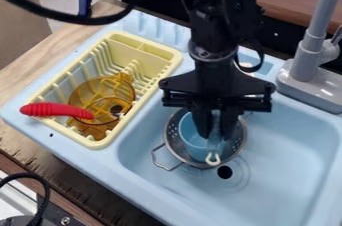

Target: Move the chopping blade to the top middle side of the sink

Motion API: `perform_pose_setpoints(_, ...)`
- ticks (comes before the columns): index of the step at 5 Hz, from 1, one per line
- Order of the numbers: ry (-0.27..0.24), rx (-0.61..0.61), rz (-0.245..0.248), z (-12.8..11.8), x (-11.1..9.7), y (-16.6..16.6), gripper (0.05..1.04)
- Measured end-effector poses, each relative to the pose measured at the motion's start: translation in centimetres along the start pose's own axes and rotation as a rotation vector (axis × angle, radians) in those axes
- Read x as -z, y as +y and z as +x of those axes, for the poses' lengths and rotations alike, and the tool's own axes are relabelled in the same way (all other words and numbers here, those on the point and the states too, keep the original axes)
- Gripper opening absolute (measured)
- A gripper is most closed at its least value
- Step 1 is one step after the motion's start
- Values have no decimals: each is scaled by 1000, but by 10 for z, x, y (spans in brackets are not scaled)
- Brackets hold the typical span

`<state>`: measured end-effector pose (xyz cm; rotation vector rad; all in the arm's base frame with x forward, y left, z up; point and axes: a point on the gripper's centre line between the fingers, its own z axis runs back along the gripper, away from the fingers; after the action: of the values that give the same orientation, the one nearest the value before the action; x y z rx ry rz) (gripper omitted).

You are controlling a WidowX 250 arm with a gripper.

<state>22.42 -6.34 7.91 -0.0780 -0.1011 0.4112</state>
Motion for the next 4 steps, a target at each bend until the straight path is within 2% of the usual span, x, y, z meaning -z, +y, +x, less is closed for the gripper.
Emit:
perform_pose_setpoints(2, -35, -99, -15, 34, 6, -14, 211)
perform_pose_setpoints(4, -59, -231, -12, 47, 16, -28, 211)
